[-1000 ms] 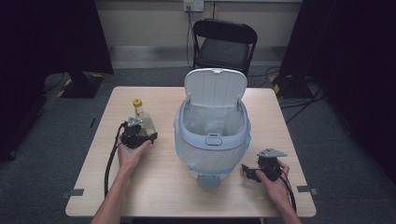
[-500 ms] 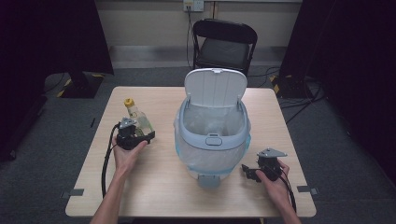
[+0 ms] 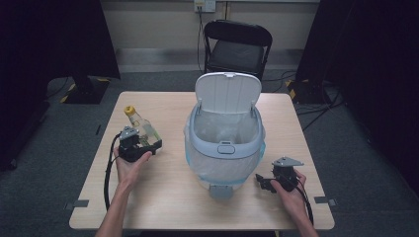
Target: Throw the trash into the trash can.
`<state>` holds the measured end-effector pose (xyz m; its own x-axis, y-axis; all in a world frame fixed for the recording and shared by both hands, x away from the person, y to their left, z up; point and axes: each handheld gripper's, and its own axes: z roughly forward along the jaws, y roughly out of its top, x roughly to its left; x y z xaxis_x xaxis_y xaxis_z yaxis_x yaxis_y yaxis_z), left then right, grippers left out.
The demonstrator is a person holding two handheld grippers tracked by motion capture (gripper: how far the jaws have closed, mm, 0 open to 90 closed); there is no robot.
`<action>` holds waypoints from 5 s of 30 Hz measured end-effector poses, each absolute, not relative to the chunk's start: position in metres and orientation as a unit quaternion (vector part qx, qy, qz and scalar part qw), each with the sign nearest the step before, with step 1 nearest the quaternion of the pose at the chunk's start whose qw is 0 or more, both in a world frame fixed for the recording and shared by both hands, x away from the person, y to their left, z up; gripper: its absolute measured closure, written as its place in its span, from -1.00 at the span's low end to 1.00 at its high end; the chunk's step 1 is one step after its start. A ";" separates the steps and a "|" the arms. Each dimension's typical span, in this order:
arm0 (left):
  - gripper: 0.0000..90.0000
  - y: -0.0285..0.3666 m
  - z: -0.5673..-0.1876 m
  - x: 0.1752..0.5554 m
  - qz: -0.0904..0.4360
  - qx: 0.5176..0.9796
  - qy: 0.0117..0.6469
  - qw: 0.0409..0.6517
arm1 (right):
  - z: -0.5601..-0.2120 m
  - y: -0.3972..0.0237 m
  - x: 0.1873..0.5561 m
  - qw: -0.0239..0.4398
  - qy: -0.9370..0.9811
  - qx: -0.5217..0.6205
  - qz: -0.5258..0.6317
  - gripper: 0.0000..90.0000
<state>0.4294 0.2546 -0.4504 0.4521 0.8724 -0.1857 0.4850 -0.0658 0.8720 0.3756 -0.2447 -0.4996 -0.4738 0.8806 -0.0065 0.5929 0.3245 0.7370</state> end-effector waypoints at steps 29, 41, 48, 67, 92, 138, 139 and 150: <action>-0.37 0.252 -0.402 0.389 0.194 0.687 0.423 0.557 | -0.500 -0.245 0.376 0.209 0.786 0.469 0.344 -0.68; -0.37 0.253 -0.388 0.378 0.186 0.674 0.411 0.585 | -0.500 -0.245 0.376 0.209 0.786 0.469 0.344 -0.68; -0.37 0.253 -0.375 0.372 0.193 0.669 0.399 0.597 | -0.500 -0.245 0.376 0.209 0.786 0.469 0.344 -0.68; -0.37 0.249 -0.331 0.351 0.210 0.664 0.347 0.628 | -0.500 -0.245 0.376 0.209 0.786 0.469 0.344 -0.68; -0.37 0.224 -0.275 0.332 0.215 0.660 0.274 0.666 | -0.500 -0.245 0.376 0.209 0.786 0.469 0.344 -0.68; -0.38 0.140 -0.233 0.361 0.160 0.698 0.203 0.668 | -0.500 -0.245 0.376 0.209 0.786 0.469 0.344 -0.68; -0.38 0.138 -0.233 0.363 0.160 0.700 0.201 0.667 | -0.500 -0.245 0.376 0.209 0.786 0.469 0.344 -0.68; -0.38 0.118 -0.238 0.375 0.145 0.718 0.198 0.651 | -0.500 -0.245 0.376 0.209 0.786 0.469 0.344 -0.68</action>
<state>0.3750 0.1184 -0.2384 0.8794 0.4735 -0.0497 0.0955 -0.0731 0.9927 0.3756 -0.2446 -0.4996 -0.4734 0.8808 -0.0063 0.5930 0.3240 0.7372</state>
